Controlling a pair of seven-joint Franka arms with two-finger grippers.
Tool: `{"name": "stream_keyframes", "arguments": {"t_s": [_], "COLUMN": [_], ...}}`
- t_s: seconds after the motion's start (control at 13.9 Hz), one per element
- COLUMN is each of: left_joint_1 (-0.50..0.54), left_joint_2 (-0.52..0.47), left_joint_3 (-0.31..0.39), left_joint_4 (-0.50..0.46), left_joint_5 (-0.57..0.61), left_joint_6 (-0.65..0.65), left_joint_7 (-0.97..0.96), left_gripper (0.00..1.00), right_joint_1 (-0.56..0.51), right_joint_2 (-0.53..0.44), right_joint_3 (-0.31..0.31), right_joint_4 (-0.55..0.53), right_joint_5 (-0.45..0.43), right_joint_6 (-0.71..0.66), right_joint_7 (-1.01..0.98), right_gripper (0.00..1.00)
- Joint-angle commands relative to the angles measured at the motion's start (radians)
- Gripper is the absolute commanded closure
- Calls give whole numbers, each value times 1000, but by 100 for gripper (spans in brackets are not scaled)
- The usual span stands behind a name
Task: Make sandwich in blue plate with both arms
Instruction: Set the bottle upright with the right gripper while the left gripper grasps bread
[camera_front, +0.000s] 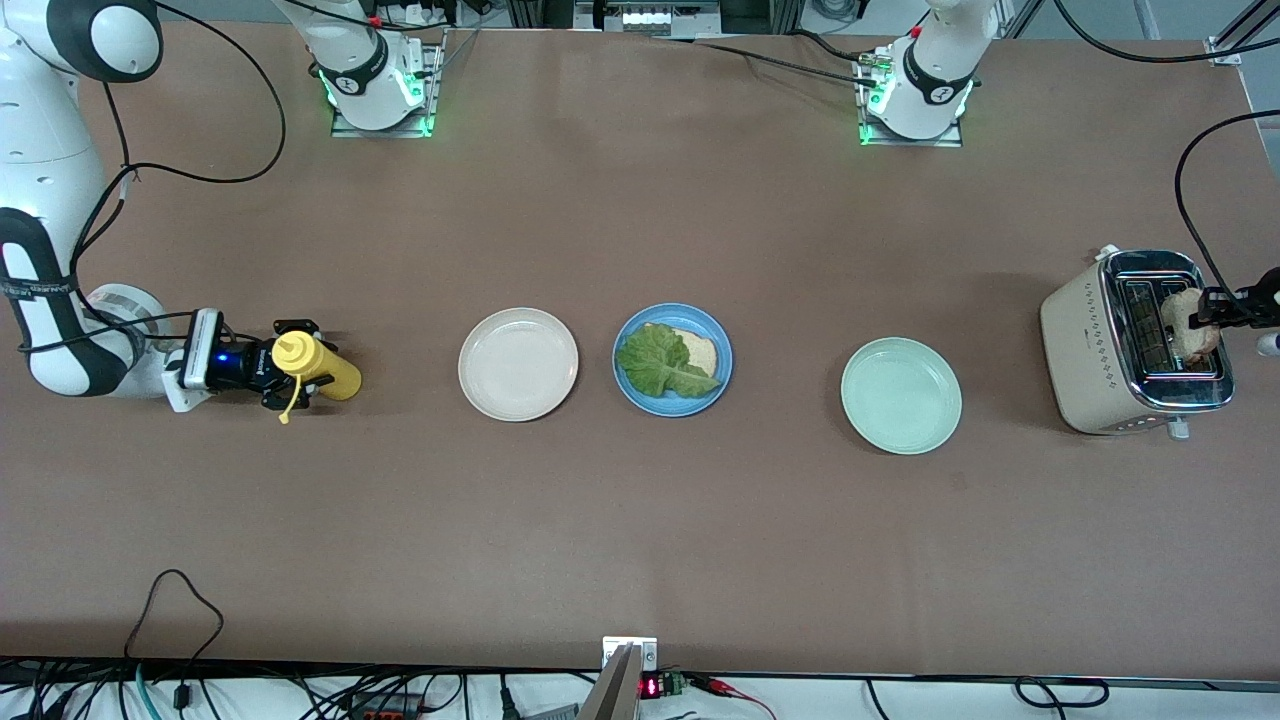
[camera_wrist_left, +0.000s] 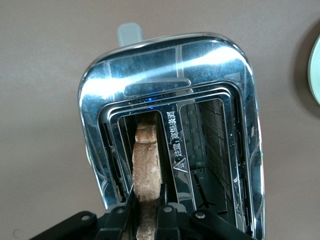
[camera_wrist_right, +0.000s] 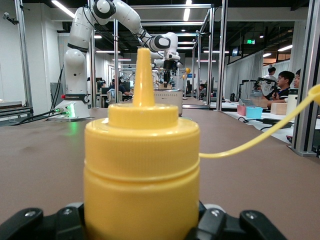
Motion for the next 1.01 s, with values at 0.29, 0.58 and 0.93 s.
{"name": "stream_keyframes", "arguments": {"t_s": [0.29,0.58,0.93], "left_joint_1": [13,9,-10], "left_joint_2": [-29,-30,-30], "left_joint_3": [-12,-16,-36], "left_joint_4": [29,198,366], "left_joint_5": [-19,-13,-8], "left_joint_6": [-39,-283,-479], "left_joint_7": [67,65,61], "left_gripper": [90,90,90], "right_joint_1": [-80,-100,-77], "right_joint_2": [-15,-102,-298], "right_joint_3": [6,3,-7], "right_joint_4": [18,32,31], "right_joint_5": [-61,-156,-334], "right_joint_6": [-21,-12,77], "right_joint_7": [9,88,309], "right_gripper": [0,0,0]}}
